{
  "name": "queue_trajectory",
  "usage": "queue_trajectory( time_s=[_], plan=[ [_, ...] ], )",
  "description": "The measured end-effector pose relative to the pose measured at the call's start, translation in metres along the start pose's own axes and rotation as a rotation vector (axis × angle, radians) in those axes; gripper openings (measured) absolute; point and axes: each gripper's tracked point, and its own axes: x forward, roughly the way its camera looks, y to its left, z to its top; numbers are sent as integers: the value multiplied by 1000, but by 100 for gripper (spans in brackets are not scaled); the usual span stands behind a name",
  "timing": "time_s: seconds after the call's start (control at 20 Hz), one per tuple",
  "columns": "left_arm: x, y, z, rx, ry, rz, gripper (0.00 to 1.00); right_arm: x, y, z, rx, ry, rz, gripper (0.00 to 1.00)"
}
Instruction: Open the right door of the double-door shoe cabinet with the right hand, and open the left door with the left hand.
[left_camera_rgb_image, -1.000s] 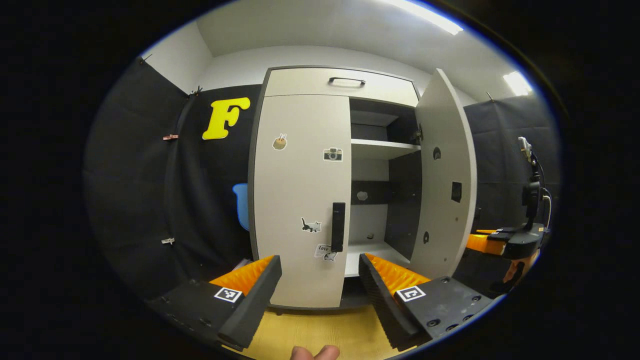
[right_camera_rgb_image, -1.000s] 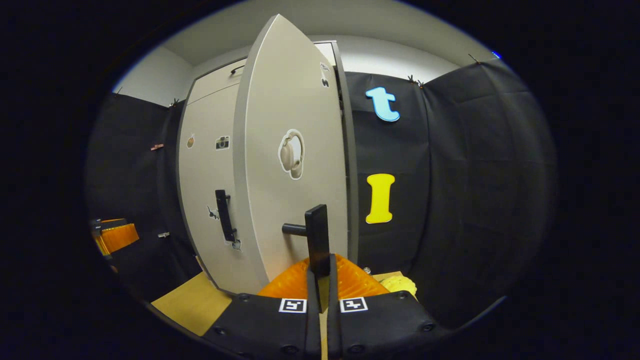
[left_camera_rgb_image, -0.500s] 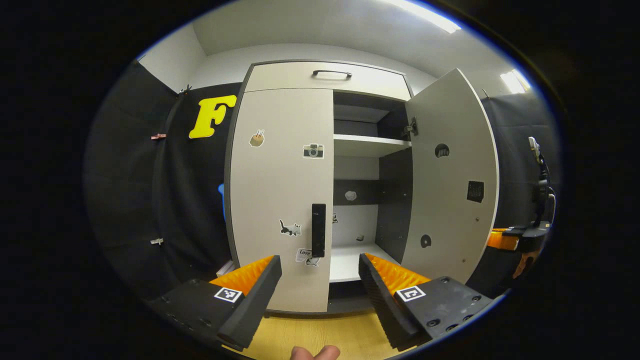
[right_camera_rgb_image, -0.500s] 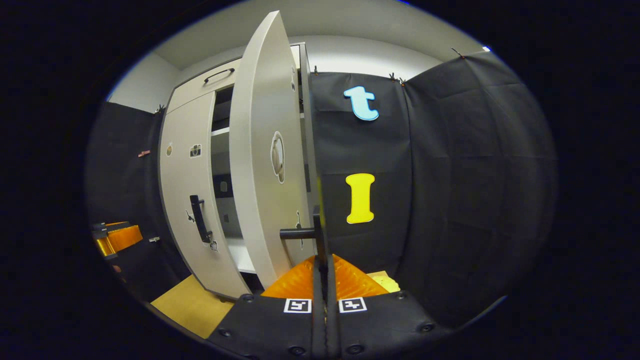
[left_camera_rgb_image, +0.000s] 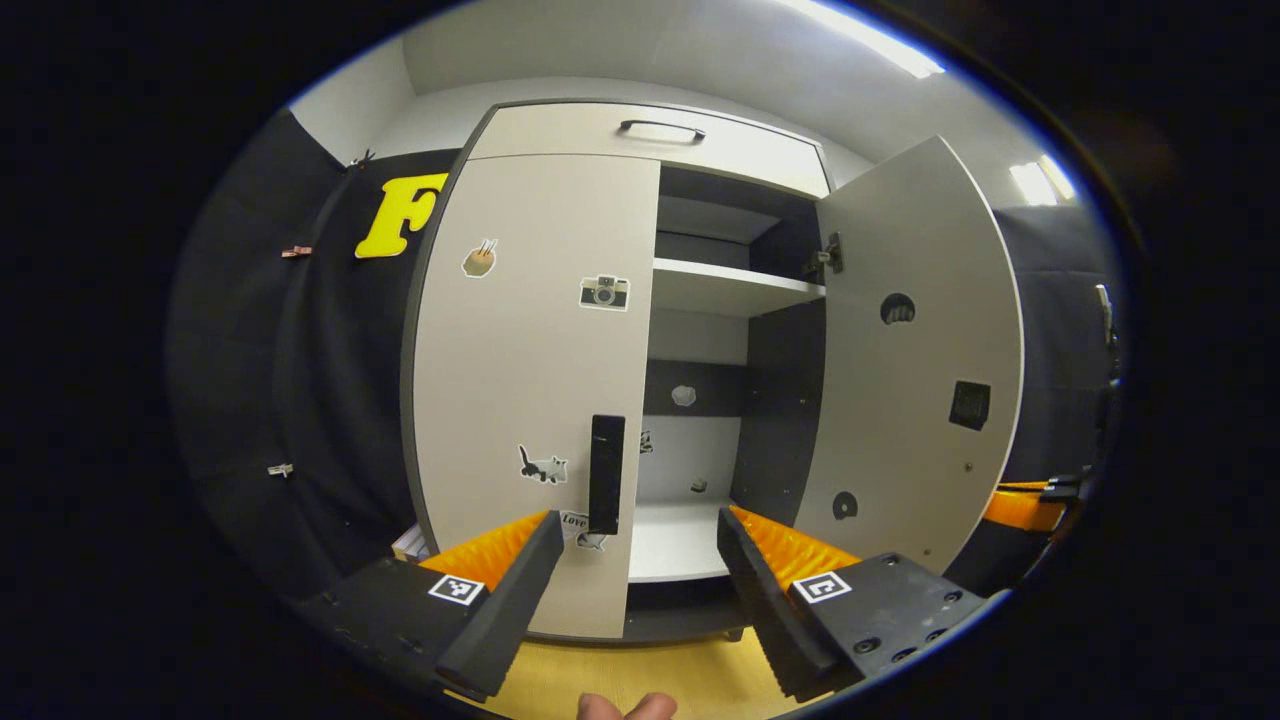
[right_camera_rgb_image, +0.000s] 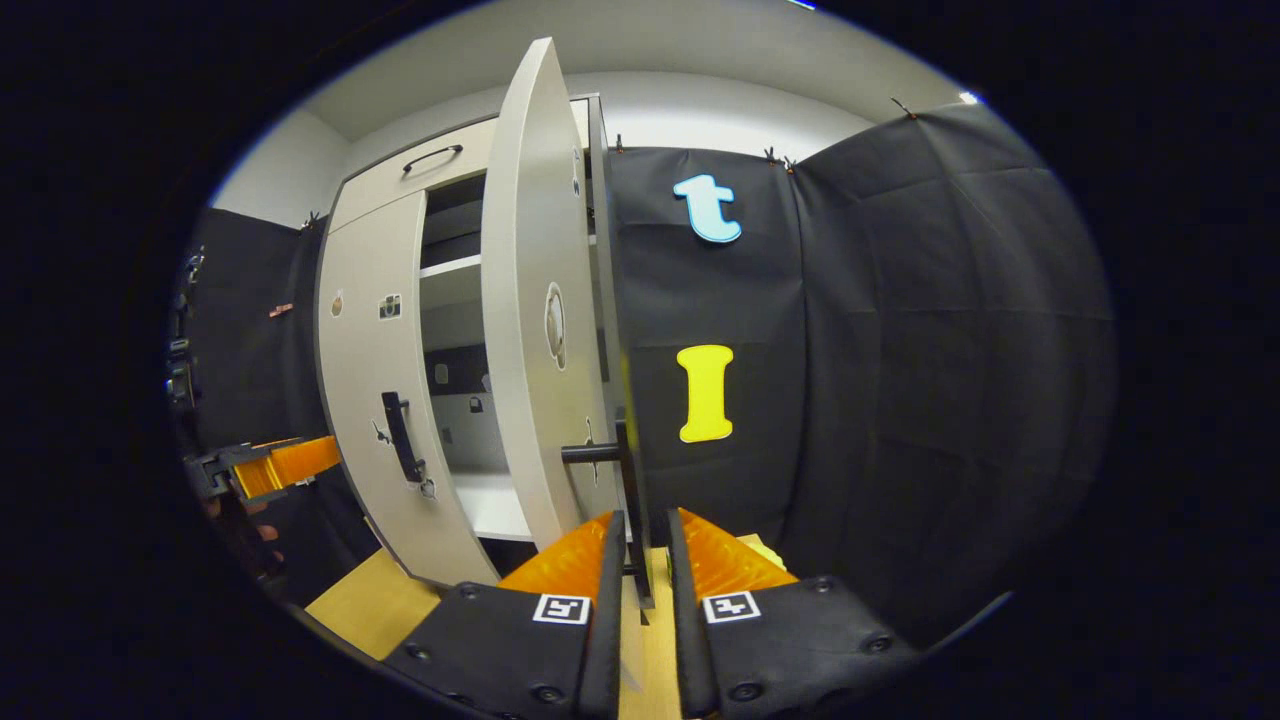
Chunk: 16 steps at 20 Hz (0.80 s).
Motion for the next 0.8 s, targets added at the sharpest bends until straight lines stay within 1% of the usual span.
queue_trajectory(
  time_s=[0.05,0.1,0.15,0.25,0.3,0.35,0.5,0.6,0.65,0.8],
  plan=[
    [9,3,0,13,2,12,96,-2,-2,1,2,0,-12,31],
    [19,8,-1,37,4,29,96,-4,-1,2,10,-5,-13,42],
    [29,13,-2,59,4,46,96,-6,0,4,18,-15,-15,48],
    [51,19,-5,75,-3,61,96,-6,-2,8,17,-43,-25,77],
    [61,21,-5,64,-15,65,96,-3,-4,11,16,-54,-29,98],
    [69,23,-5,55,-22,70,96,-3,-6,12,18,-62,-42,99],
    [97,31,-10,58,-21,89,93,-4,-10,15,26,-83,-64,98],
    [114,32,-18,54,-6,85,89,-6,-13,14,25,-74,-78,98],
    [121,33,-21,43,-8,83,85,-6,-15,14,21,-75,-86,98],
    [140,38,-24,35,-21,90,79,-4,-23,18,-9,-101,-113,98]
  ],
)
